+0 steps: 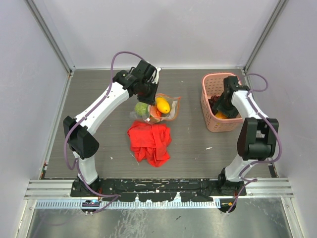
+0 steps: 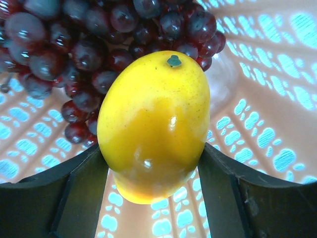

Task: Place the food in the zip-top bag and seal the zipper
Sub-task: Pick up the fake fruit from the bin.

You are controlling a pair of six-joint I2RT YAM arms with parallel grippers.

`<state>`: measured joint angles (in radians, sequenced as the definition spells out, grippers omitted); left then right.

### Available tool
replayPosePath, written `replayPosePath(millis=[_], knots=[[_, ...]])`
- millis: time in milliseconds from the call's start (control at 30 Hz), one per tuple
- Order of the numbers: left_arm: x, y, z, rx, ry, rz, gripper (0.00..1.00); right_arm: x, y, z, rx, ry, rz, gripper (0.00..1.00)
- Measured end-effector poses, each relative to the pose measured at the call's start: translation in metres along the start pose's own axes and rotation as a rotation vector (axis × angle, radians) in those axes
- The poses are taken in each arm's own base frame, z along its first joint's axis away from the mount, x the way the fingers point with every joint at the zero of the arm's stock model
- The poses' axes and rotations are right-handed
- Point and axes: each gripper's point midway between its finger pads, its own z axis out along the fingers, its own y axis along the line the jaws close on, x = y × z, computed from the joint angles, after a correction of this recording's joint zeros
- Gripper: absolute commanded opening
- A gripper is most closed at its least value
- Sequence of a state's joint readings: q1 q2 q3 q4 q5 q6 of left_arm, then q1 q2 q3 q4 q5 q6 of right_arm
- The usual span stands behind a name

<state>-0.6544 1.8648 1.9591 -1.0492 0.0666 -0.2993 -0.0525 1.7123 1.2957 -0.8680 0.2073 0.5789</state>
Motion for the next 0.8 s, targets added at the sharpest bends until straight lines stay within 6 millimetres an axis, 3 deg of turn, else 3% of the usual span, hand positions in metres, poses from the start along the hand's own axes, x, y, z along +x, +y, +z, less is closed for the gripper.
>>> replayPosePath(millis=[200, 300, 633, 800], knots=[[0.000, 0.000, 0.000, 0.000, 0.000, 0.000, 0.00, -0.024, 0.005, -0.034, -0.090, -0.137, -0.020, 0.29], [0.000, 0.000, 0.000, 0.001, -0.001, 0.000, 0.00, -0.034, 0.009, -0.052, -0.154, -0.220, -0.056, 0.23], [-0.001, 0.000, 0.000, 0.001, -0.002, 0.000, 0.00, -0.054, 0.014, -0.122, -0.361, -0.514, -0.155, 0.19], [0.000, 0.000, 0.000, 0.001, -0.002, 0.000, 0.00, -0.063, 0.028, -0.155, -0.461, -0.623, -0.195, 0.18]])
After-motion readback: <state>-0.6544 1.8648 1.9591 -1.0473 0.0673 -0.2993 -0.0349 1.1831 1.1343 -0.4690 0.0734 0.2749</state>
